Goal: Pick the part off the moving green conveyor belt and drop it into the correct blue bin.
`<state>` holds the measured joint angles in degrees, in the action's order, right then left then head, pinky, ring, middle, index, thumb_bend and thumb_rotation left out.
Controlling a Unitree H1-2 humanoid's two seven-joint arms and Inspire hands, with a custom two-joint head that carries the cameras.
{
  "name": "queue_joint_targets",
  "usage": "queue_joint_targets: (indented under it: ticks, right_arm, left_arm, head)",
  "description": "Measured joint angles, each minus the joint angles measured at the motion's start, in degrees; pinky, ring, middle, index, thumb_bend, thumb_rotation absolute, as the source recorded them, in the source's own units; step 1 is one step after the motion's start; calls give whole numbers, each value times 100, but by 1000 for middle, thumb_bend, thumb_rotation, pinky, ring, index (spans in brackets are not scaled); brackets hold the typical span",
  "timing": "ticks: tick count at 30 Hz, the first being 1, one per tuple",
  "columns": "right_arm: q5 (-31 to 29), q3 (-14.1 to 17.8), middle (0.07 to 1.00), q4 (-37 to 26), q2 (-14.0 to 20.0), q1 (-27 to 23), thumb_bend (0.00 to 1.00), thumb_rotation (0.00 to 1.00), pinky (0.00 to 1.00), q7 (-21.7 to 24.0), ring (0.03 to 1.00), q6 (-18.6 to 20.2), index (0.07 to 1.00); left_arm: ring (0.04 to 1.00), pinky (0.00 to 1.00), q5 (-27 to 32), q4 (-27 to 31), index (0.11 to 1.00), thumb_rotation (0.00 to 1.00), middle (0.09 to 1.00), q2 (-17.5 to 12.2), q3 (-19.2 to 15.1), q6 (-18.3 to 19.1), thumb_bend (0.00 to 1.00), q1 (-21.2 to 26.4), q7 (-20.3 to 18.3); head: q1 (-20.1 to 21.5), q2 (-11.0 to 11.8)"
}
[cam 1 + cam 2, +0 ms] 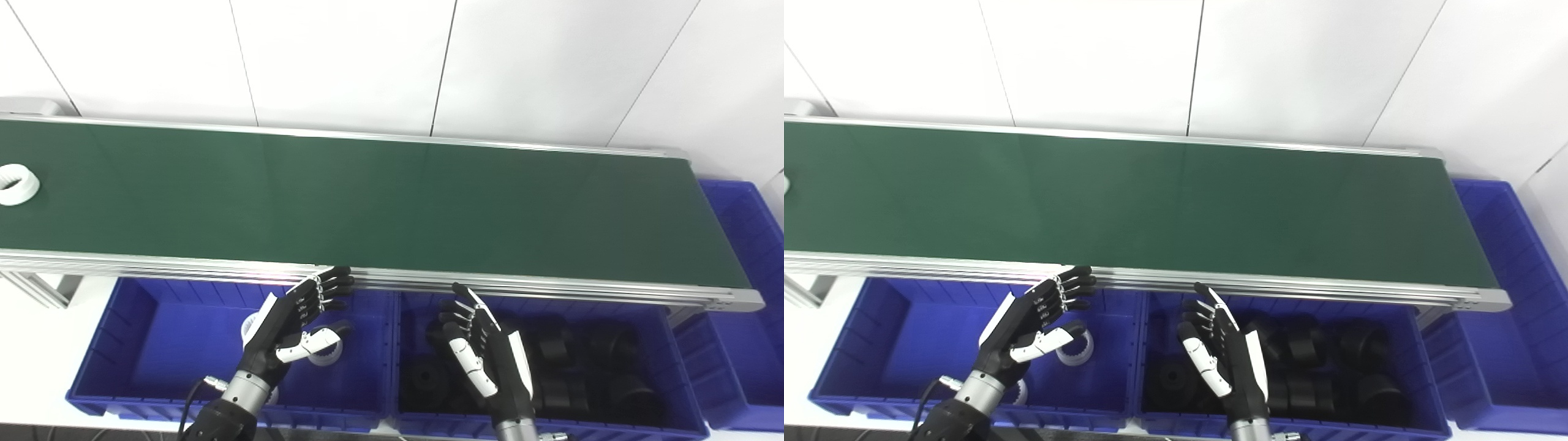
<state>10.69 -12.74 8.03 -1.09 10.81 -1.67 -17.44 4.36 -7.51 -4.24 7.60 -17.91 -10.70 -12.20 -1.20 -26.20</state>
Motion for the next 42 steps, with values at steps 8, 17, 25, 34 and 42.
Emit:
queue_joint_targets:
  ticks: [8, 17, 25, 34, 42]
  right_arm:
    - [-85, 57, 830, 192, 135, 5, 486, 928, 693, 3, 787, -252, 941]
    - [-214, 79, 850, 368, 185, -39, 353, 1000, 725, 49, 806, -379, 979]
    - [-215, 77, 852, 521, 167, -183, 376, 1000, 715, 95, 804, -447, 979]
    - [-219, 78, 856, 534, 161, -211, 411, 1000, 712, 103, 808, -447, 983]
    - [-272, 86, 859, 575, 157, -238, 425, 1000, 728, 111, 812, -447, 987]
  left_arm:
    - [743, 684, -2, -90, 766, 271, 778, 141, 66, -3, 894, -25, 0]
    - [701, 630, -28, -354, 744, 199, 749, 212, 55, -188, 941, 11, 25]
    - [664, 576, -7, -288, 724, 228, 710, 274, -90, -189, 931, 64, 106]
    - [632, 552, -240, 1122, 722, 183, 686, 59, -374, 135, 940, 338, 269]
    - [695, 607, -1099, 2116, 789, 249, 746, -70, -852, 980, 899, 1393, 734]
  head:
    - [-1057, 361]
    - [-1251, 519]
    - [-1251, 528]
    - [-1312, 476]
    - [-1426, 484]
